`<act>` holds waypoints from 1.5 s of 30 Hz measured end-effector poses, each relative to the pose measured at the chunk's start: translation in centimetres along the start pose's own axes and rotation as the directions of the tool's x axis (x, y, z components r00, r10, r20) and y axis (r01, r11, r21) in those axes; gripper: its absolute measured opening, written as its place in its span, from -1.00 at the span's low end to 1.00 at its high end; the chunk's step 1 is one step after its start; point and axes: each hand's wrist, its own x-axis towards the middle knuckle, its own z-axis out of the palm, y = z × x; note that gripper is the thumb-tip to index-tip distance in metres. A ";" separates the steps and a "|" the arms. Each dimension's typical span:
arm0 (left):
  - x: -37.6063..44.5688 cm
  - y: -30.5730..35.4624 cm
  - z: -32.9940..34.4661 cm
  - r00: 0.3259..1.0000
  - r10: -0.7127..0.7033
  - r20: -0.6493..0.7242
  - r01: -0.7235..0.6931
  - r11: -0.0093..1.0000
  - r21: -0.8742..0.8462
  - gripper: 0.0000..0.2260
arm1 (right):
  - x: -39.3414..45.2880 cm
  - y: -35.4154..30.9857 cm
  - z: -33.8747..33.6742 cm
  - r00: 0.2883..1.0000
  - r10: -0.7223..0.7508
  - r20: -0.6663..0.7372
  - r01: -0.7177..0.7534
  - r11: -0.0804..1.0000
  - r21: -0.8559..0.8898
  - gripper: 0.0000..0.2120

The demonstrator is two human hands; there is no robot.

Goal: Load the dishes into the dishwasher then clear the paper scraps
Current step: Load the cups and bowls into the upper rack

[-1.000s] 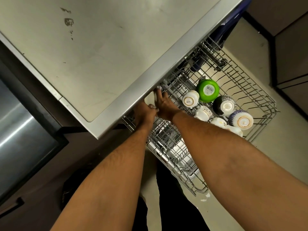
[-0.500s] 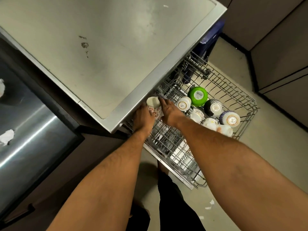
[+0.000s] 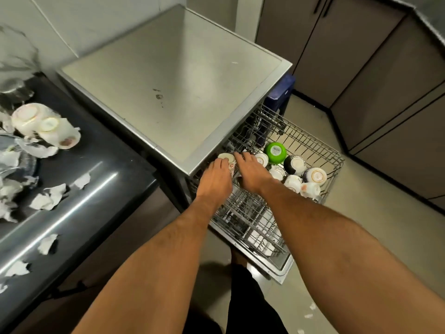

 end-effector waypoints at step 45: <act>-5.7 -29.4 -21.7 0.789 -0.485 -0.378 0.467 0.872 -0.145 -0.61 | 17.0 -38.3 -6.9 0.831 -0.543 -0.120 0.557 0.811 0.180 -0.37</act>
